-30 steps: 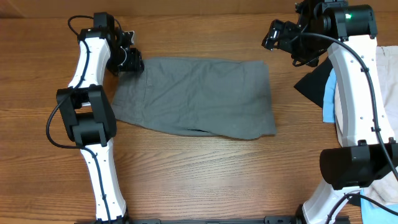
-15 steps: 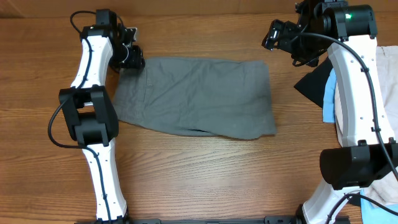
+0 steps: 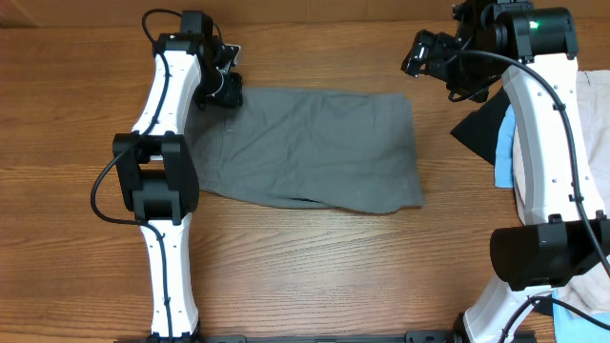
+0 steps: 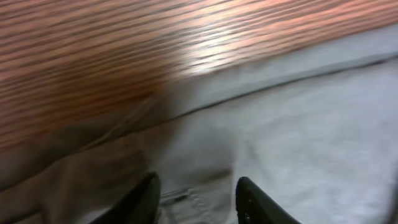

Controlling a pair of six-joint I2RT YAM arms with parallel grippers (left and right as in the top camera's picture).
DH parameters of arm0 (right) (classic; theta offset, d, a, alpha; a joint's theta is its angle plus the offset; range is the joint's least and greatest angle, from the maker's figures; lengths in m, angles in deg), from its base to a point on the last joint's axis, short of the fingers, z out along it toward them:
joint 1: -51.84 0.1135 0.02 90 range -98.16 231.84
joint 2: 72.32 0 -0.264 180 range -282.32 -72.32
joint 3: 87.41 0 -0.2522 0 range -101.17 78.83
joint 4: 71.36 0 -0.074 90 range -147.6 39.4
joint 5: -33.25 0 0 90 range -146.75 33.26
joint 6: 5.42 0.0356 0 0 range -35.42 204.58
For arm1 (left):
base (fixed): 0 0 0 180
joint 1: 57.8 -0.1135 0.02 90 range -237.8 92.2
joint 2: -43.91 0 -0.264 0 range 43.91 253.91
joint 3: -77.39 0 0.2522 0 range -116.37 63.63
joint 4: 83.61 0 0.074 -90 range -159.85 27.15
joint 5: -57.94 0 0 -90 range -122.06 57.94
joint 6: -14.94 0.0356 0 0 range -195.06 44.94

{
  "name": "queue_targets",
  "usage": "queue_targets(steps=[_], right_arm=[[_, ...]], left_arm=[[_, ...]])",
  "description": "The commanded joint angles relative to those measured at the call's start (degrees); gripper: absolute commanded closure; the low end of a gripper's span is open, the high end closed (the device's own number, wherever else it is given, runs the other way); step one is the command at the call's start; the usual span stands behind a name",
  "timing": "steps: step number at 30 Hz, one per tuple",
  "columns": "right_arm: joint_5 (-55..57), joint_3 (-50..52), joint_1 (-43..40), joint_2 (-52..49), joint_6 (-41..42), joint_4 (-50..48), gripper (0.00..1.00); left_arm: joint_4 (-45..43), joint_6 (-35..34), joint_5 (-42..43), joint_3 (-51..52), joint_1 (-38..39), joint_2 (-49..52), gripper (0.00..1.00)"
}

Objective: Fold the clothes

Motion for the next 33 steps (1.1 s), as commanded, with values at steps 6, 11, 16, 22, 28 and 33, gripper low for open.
queue_targets(steps=[6, 11, 16, 22, 28, 33], right_arm=[[-0.3, -0.3, -0.2, 0.3, -0.4, -0.1, 0.0], [-0.3, -0.3, -0.2, 0.3, -0.4, -0.1, 0.0], [-0.3, -0.3, -0.2, 0.3, -0.4, -0.1, 0.0], [-0.3, -0.3, -0.2, 0.3, -0.4, -0.1, 0.0], [-0.3, -0.3, -0.2, 0.3, -0.4, -0.1, 0.0], [-0.3, -0.3, -0.2, 0.3, -0.4, -0.1, 0.0]], left_arm=[[0.6, -1.0, -8.1, -6.9, -1.3, -0.1, 0.55], [3.7, -1.6, -6.8, -10.9, -4.1, -0.1, 0.36], [4.1, 1.8, -6.4, -8.9, -6.3, 0.0, 0.2], [2.4, 4.8, -3.5, -5.2, -7.9, 0.6, 0.13], [0.6, 4.8, -0.8, -3.0, -8.0, 0.6, 0.11], [-1.8, 4.8, -0.4, -0.1, -8.1, 0.6, 0.06]])
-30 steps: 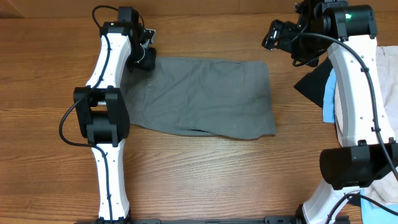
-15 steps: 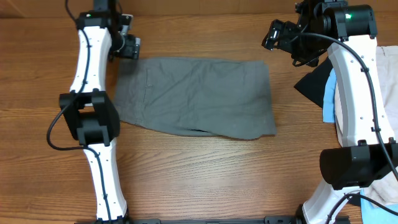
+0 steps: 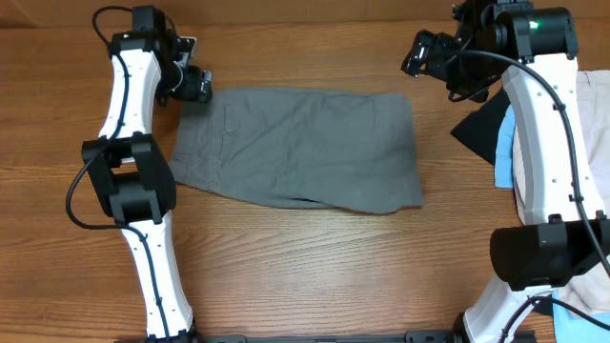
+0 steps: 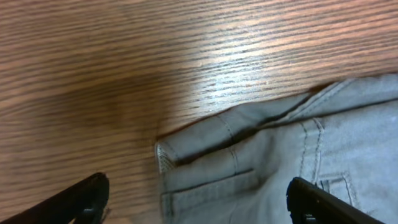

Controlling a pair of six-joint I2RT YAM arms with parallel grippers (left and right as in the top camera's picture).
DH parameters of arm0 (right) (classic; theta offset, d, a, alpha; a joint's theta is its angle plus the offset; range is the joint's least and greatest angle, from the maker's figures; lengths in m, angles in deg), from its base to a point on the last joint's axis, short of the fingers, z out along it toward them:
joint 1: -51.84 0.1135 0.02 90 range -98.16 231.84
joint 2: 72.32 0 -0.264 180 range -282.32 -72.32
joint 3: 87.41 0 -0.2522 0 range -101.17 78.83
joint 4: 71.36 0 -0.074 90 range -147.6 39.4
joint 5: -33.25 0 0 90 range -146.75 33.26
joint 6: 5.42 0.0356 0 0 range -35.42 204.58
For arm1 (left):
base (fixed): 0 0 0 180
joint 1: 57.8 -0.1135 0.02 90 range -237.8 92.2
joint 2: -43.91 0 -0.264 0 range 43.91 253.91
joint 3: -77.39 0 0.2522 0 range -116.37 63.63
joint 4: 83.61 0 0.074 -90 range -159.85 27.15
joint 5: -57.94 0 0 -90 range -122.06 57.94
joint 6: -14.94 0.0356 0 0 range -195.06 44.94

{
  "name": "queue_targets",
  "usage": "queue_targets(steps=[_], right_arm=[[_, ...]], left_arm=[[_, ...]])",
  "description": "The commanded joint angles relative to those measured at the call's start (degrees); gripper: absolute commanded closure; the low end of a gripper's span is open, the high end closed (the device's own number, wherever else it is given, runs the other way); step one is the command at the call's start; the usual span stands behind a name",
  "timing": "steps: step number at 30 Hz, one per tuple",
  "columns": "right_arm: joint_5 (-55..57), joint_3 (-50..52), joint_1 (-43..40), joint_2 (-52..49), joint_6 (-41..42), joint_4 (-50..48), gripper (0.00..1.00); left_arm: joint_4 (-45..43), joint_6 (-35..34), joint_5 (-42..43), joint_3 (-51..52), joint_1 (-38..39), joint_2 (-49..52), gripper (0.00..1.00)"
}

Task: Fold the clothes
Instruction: 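Pinch the upper-left corner of the shorts with the left gripper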

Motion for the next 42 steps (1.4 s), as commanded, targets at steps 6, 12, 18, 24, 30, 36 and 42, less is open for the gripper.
queue_targets(steps=[6, 12, 18, 24, 30, 36, 42], right_arm=[[-0.3, -0.3, -0.2, 0.3, -0.4, 0.0, 0.0], [-0.3, -0.3, -0.2, 0.3, -0.4, 0.0, 0.0], [-0.3, -0.3, -0.2, 0.3, -0.4, 0.0, 0.0], [-0.3, -0.3, -0.2, 0.3, -0.4, 0.0, 0.0], [-0.3, -0.3, -0.2, 0.3, -0.4, 0.0, 0.0], [-0.3, -0.3, -0.2, 0.3, -0.4, 0.0, 0.0], [-0.3, -0.3, -0.2, 0.3, -0.4, 0.0, 0.0]], left_arm=[[-3.1, 1.7, 1.6, 4.3, 0.0, 0.5, 0.11], [-3.7, 1.5, 2.1, 4.3, 0.2, 0.5, 0.2], [-3.9, 1.5, 4.8, 4.4, 1.2, 0.5, 0.26], [-4.0, 1.5, 5.0, 4.4, 3.0, 0.5, 0.42], [-3.1, 1.5, 4.8, 4.4, 4.1, 0.5, 0.84], [-1.4, 1.4, 4.6, 4.3, 4.2, 0.5, 0.96], [-0.5, -0.7, 4.6, 4.1, 4.2, -0.2, 0.9]])
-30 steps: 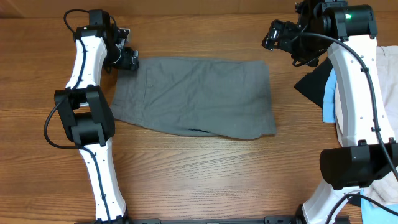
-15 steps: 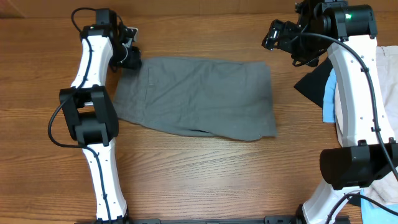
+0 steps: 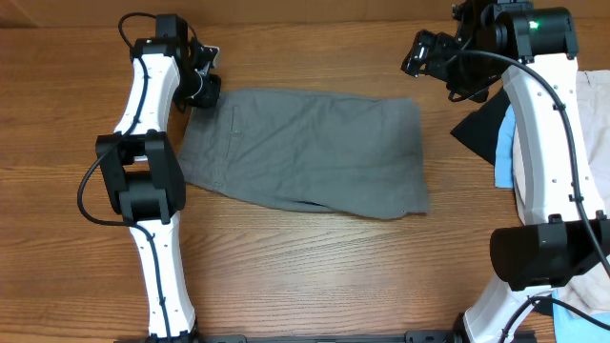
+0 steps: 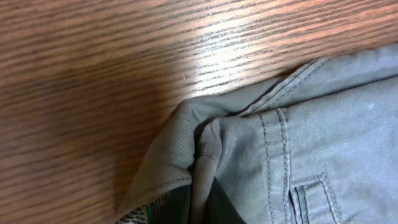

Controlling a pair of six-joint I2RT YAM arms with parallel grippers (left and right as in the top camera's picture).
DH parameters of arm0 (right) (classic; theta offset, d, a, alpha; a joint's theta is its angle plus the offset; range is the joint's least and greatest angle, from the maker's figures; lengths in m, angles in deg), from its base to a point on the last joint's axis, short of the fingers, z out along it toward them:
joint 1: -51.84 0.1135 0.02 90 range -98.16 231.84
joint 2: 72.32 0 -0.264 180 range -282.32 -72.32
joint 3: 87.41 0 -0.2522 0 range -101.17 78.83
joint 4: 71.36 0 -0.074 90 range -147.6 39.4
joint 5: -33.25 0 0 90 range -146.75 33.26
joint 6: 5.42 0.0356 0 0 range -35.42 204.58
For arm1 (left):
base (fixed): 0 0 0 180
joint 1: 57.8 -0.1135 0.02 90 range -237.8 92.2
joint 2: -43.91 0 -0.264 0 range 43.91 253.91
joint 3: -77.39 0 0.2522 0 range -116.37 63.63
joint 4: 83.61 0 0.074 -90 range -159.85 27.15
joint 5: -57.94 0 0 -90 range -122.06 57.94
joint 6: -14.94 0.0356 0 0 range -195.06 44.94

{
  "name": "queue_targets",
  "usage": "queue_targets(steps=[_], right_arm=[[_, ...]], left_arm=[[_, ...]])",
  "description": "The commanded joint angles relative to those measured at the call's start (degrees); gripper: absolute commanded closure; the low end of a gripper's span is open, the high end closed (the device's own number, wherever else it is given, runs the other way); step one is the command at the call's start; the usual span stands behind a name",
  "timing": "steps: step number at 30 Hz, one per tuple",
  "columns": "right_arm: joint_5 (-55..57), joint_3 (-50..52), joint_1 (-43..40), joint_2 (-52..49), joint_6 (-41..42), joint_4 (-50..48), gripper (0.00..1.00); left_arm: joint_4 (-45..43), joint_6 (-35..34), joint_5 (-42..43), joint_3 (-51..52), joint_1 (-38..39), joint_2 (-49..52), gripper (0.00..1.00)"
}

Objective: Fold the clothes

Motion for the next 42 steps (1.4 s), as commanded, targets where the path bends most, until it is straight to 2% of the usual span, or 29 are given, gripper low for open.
queue_targets(steps=[1, 7, 13, 26, 42], right_arm=[[-0.3, -0.3, -0.2, 0.3, -0.4, -0.1, 0.0], [-0.3, -0.3, -0.2, 0.3, -0.4, -0.1, 0.0], [-0.3, -0.3, -0.2, 0.3, -0.4, -0.1, 0.0], [-0.3, -0.3, -0.2, 0.3, -0.4, -0.1, 0.0], [-0.3, -0.3, -0.2, 0.3, -0.4, -0.1, 0.0]], left_arm=[[0.7, -1.7, 1.3, 0.1, 0.5, -0.2, 0.86], [0.7, -2.2, 1.7, -0.1, 1.1, -0.2, 0.73], [0.9, -2.2, 1.4, -0.5, 2.8, -0.2, 0.69], [5.1, -3.9, -3.2, -8.0, 4.5, -1.4, 0.68], [5.6, -3.9, -2.9, -6.8, 6.8, -1.3, 0.65]])
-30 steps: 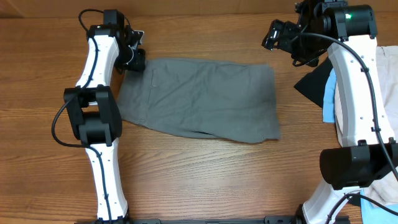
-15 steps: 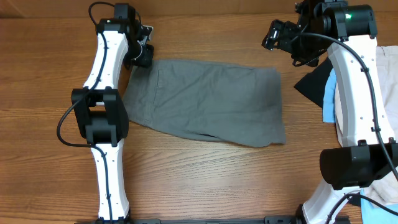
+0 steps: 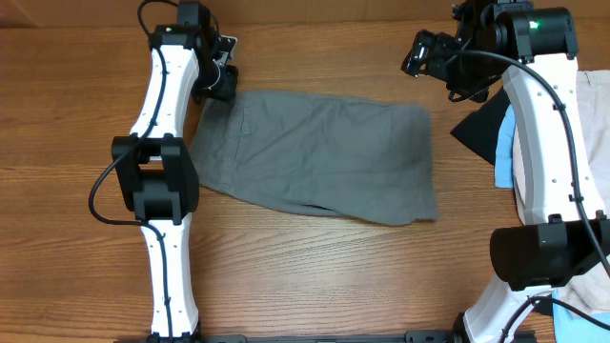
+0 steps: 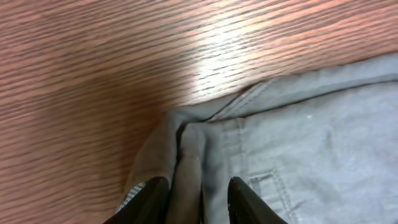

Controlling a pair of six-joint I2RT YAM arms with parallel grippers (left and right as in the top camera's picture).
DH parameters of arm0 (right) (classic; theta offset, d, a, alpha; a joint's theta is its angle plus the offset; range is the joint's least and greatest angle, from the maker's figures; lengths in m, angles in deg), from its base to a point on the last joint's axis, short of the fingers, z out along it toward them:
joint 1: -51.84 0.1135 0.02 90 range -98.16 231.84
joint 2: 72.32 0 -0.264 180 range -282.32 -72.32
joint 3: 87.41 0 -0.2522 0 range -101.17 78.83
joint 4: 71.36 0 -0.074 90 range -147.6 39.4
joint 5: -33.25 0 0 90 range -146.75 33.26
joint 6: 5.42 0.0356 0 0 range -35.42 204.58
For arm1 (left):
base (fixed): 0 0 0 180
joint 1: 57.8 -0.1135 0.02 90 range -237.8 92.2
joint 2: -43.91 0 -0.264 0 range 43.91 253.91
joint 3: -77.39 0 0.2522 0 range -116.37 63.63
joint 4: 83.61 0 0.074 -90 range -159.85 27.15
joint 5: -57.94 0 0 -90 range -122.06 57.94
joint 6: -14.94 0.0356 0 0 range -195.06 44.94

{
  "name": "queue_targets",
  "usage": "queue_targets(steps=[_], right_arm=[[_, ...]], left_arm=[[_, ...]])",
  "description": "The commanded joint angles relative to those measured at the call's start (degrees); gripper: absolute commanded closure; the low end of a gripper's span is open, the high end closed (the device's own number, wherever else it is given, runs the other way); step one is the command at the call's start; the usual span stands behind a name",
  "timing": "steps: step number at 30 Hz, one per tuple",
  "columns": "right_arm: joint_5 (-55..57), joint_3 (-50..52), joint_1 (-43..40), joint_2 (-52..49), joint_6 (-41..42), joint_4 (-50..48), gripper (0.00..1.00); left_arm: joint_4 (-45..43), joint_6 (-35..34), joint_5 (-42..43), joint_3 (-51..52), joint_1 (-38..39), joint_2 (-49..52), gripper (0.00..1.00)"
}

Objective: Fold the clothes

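Note:
Grey shorts (image 3: 324, 157) lie spread flat across the middle of the wooden table, waistband to the left. My left gripper (image 3: 221, 86) sits at their far-left corner. In the left wrist view its two dark fingers (image 4: 152, 199) are shut on a bunched fold of the waistband corner (image 4: 193, 149), with a belt loop and pocket stitching (image 4: 267, 180) beside it. My right gripper (image 3: 419, 52) hangs above the table beyond the shorts' far-right corner, apart from the cloth. How its jaws stand does not show.
A pile of other clothes lies at the right edge: black cloth (image 3: 481, 129), a blue piece (image 3: 505, 148) and a beige one (image 3: 591, 133), partly under the right arm. Bare wood (image 3: 305, 276) lies in front of the shorts.
My left gripper, holding the waistband corner, has moved a little to the right. The whole pair of shorts has shifted right with it. The right arm has not moved.
My left gripper first rested on the shorts' far-left corner with its fingers close together. Then it stood wide open over bare wood just left of that corner. Then the corner was bunched up at the fingers, and the shorts have since slid rightward twice.

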Motion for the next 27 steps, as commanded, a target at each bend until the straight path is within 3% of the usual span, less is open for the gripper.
queue_targets(steps=[1, 27], right_arm=[[-0.3, -0.3, -0.2, 0.3, -0.4, -0.1, 0.0], [-0.3, -0.3, -0.2, 0.3, -0.4, -0.1, 0.0]], left_arm=[[0.1, -0.8, -0.2, -0.1, 1.7, -1.3, 0.65], [-2.3, -0.3, -5.1, -0.1, 3.3, -1.3, 0.58]])
